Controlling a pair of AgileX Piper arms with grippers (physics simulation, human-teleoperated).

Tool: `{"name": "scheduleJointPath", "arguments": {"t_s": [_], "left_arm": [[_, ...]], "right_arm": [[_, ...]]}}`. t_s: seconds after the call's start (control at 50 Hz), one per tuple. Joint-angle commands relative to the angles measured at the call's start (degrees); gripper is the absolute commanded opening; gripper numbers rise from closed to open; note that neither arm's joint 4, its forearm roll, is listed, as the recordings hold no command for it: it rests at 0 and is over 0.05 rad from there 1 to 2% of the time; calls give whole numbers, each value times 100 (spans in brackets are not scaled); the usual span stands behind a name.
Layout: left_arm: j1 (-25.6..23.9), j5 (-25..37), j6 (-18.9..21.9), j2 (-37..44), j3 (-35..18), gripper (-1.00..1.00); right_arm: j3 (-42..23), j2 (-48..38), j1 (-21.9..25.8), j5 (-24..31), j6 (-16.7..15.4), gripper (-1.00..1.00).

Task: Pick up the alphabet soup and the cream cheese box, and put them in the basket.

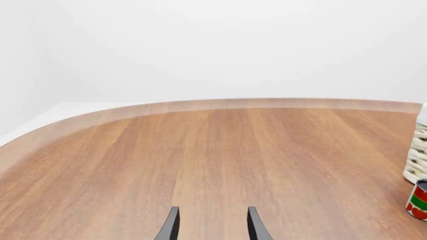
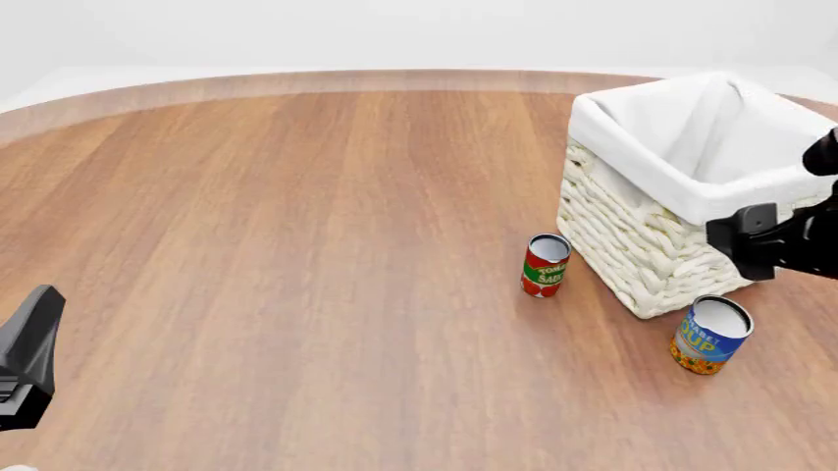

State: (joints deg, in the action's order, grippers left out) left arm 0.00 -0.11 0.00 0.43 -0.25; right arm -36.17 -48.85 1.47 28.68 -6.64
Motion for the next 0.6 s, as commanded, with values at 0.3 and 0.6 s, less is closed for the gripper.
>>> {"name": "scheduleJointPath", "arguments": {"t_s": [0.3, 0.6], "left_arm": [[0, 0, 0, 0, 0, 100], [0, 0, 0, 0, 0, 100]], "right_arm": [[752, 42, -214, -365, -35, 100], [849, 324, -143, -26, -17, 100]]}}
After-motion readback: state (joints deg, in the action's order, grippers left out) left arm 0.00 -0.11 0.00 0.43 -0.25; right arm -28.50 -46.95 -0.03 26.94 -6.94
